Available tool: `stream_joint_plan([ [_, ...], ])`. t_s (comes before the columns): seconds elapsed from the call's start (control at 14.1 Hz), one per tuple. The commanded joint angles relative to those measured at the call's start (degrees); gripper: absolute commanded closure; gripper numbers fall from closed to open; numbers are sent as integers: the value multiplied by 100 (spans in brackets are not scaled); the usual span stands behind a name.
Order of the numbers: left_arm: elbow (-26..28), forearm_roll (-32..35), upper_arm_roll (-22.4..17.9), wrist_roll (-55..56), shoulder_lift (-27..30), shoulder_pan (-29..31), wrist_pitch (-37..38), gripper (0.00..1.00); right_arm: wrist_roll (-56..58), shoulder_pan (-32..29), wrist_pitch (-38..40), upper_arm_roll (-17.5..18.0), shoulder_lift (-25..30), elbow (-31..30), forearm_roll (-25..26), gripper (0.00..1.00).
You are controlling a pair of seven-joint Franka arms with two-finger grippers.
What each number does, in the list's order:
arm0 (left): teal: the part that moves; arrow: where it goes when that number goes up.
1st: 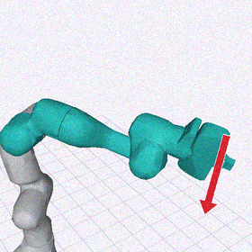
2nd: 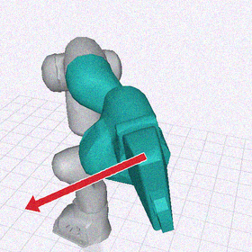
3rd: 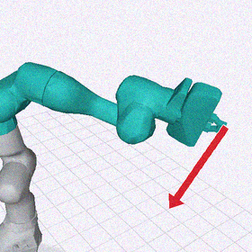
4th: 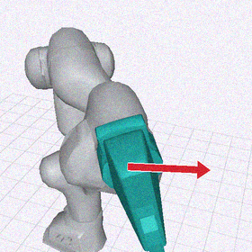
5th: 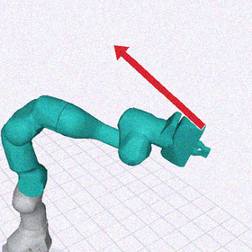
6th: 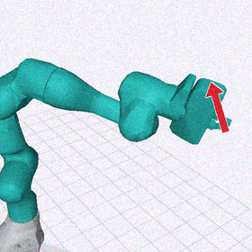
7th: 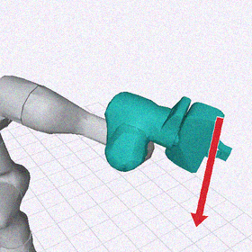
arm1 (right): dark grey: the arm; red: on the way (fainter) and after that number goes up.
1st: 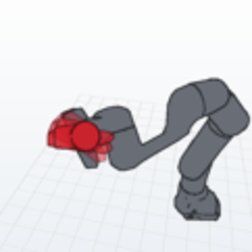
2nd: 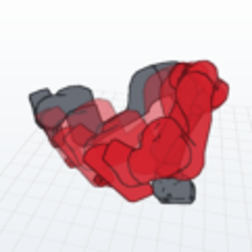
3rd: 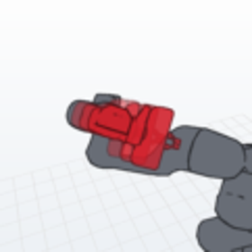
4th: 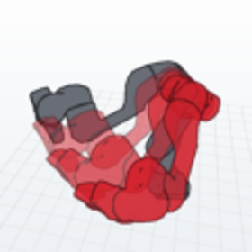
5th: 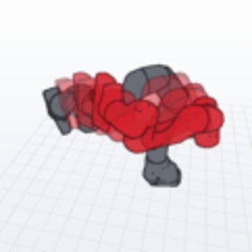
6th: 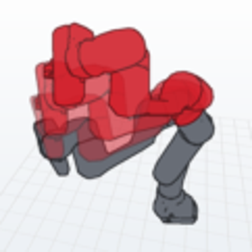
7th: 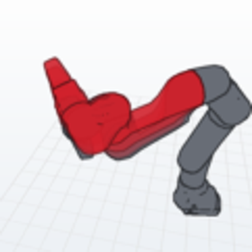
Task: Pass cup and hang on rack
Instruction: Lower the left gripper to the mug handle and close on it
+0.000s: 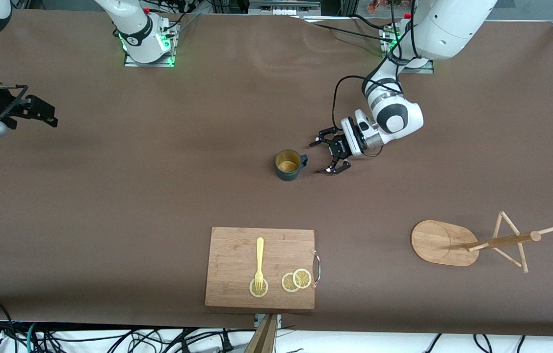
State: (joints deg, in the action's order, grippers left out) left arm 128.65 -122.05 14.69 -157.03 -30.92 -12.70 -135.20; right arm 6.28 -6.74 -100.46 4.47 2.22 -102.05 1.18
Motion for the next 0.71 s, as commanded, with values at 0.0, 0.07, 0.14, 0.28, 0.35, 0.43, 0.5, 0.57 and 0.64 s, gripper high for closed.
stream_joint_plan([
  [0.0, -76, -520, 51, -924, -142, -49, -51, 0, -57, 252, -106, -497, 94, -69, 67, 0],
  [0.07, -129, -660, 69, -1056, -186, -66, -51, 0, -48, 435, 199, -822, 77, -69, 23, 0],
  [0.14, -199, -697, 69, -1145, -256, -66, -51, 0, -57, 541, 420, -1008, 77, -60, -82, 0],
  [0.28, -357, -697, 69, -1154, -362, -145, -51, 0, -118, 612, 431, -1001, -107, 149, -259, 0],
  [0.35, -453, -697, 69, -1163, -415, -189, -51, 0, -127, 630, 465, -992, -134, 212, -250, 0],
  [0.43, -515, -697, 69, -1163, -459, -242, -51, 0, -127, 630, 466, -992, -178, 256, -259, 0],
  [0.5, -542, -697, 69, -1163, -503, -260, -51, 0, -127, 630, 466, -992, -187, 265, -250, 0],
  [0.57, -568, -697, 69, -1180, -503, -268, -51, 0, -127, 622, 475, -992, -187, 274, -259, 0],
  [0.64, -569, -706, 69, -1250, -503, -269, -59, 0, -127, 621, 501, -992, -187, 274, -259, 0],
])
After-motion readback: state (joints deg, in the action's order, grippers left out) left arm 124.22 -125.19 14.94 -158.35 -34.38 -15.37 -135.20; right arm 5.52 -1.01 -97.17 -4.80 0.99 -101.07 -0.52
